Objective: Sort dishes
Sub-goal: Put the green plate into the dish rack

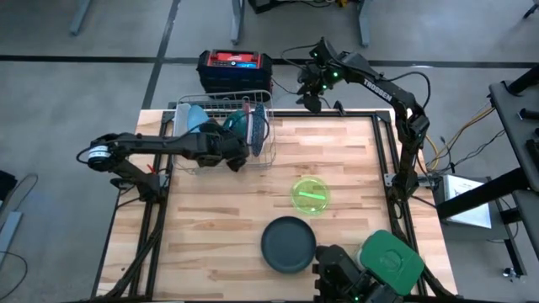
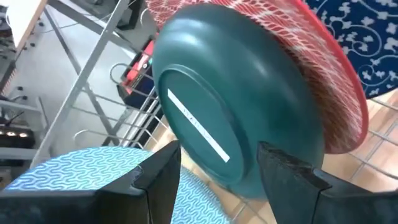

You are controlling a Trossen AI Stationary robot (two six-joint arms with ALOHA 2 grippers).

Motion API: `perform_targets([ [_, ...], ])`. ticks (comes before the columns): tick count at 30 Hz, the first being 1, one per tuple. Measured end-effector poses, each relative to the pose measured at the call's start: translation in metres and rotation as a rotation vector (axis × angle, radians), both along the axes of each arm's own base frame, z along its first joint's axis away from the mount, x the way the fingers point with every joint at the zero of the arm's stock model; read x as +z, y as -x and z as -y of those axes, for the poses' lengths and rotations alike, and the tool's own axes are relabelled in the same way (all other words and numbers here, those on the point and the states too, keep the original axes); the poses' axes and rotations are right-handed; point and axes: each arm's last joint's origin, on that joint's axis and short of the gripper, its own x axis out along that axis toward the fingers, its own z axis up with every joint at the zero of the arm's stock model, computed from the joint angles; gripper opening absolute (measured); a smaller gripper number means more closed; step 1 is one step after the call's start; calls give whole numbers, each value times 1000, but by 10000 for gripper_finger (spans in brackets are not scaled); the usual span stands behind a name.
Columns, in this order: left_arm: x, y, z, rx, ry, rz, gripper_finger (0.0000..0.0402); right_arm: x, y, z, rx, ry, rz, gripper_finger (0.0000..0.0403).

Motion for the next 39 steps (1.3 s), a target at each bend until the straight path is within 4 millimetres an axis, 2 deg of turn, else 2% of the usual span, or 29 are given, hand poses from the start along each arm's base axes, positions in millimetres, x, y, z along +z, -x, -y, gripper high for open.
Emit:
perform_targets([
  [5,22,-1,0,-84,-7,-58,198,3,-3,3,0,39,38,179],
  [10,69,5,-3,-253,-32,-37,197,14,-12,10,-78,74,158,170],
  [14,99,28,-8,-347,-84,-25,182,24,-17,7,-88,88,196,129],
  [17,107,45,-17,-439,-80,8,155,40,-21,4,-106,98,250,82],
  [21,102,57,-38,-531,-85,39,94,57,-25,0,-125,111,320,16],
  [24,93,63,-62,-562,-82,57,31,59,-26,-4,-141,74,315,9],
  [26,88,67,-81,-568,-65,113,9,57,-26,-5,-158,42,301,13],
  [30,81,77,-122,-565,-34,232,7,53,-23,-6,-196,1,255,3],
  [33,71,82,-150,-512,11,253,1,51,-24,-9,-202,-27,236,3],
  [39,45,61,-184,-591,116,225,0,48,-28,-15,-189,-43,221,1],
])
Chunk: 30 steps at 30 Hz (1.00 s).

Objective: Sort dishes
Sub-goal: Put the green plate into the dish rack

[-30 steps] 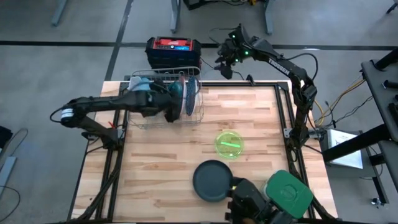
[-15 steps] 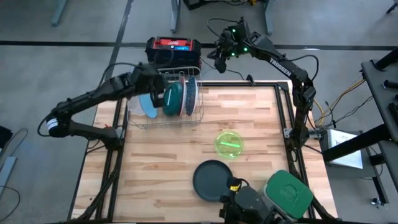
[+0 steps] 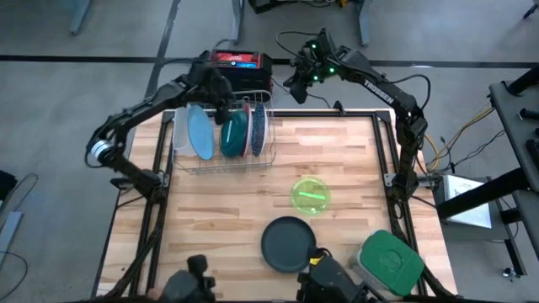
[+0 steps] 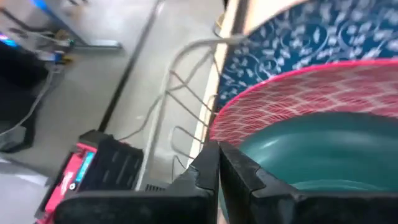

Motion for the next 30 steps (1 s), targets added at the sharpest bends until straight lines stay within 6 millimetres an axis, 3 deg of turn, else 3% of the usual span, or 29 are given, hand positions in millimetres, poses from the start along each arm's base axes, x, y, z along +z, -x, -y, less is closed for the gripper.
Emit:
perform_targets([
  [7,-21,-13,-26,-36,98,-127,0,-3,-1,-6,12,-28,-33,2],
  [20,-55,-22,-38,-136,183,-177,0,-4,-2,-7,26,-17,-37,2],
  [30,-42,-12,-27,-233,175,-219,0,-5,-2,-7,27,-20,-40,2],
])
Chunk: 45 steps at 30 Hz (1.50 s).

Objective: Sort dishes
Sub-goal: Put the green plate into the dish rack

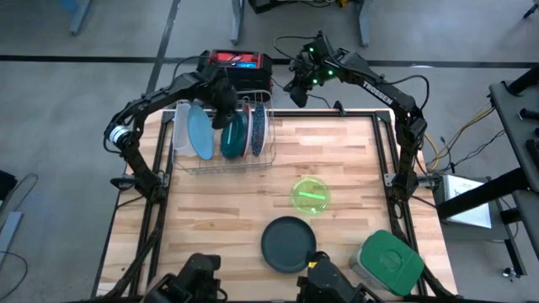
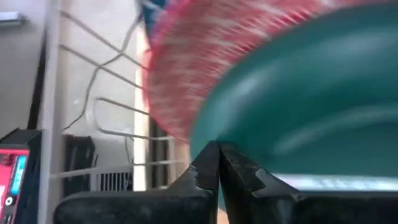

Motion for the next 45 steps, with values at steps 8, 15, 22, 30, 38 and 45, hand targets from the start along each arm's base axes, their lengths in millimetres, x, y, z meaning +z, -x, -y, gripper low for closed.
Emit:
perform_targets([
  [8,10,5,7,-51,60,-5,0,-5,0,0,-4,-14,-10,2],
  [15,32,4,26,-164,228,33,0,-10,-1,0,-3,-25,-22,2],
  [22,31,-9,15,-81,8,13,0,-11,-4,1,-4,-13,-2,2],
  [30,28,-8,0,-83,-74,40,0,-13,-7,-4,5,-24,-6,2],
  [38,-1,-19,-16,-101,-74,-9,0,-14,-9,-6,11,-28,-10,2],
  [45,-6,-14,-14,-154,-27,-39,0,-15,-9,-6,9,-32,-13,2],
])
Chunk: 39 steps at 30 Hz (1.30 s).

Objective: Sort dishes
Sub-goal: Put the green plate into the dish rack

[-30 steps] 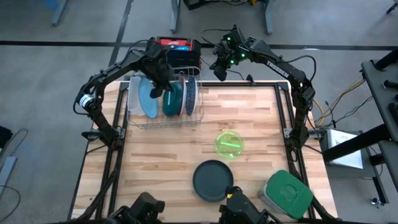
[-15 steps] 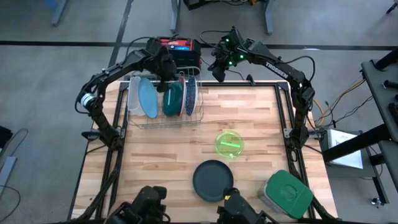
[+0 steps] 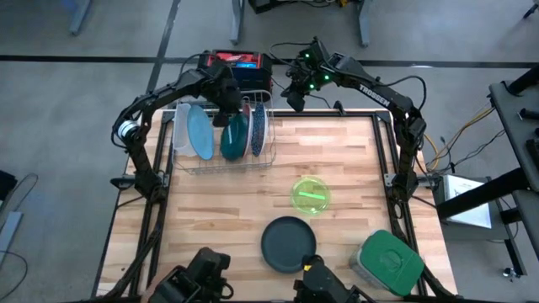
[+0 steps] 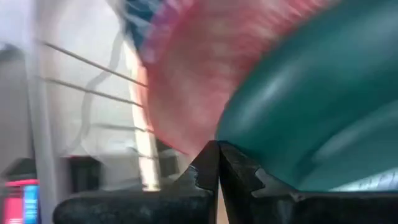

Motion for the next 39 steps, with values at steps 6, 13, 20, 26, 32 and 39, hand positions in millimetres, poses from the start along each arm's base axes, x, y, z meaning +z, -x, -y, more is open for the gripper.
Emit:
perform_targets([
  [6,0,5,2,-26,39,3,0,0,0,0,10,16,4,2],
  [13,10,14,3,-80,133,84,0,1,-1,1,10,20,10,2],
  [20,41,20,12,-158,264,134,0,1,-1,1,10,20,9,2],
  [26,56,19,14,-160,249,121,0,1,-2,0,15,23,12,2],
  [32,62,15,15,-148,244,123,0,-2,-9,-9,74,54,5,2],
  [39,74,-7,46,-133,209,34,0,0,-26,-31,252,212,19,2],
])
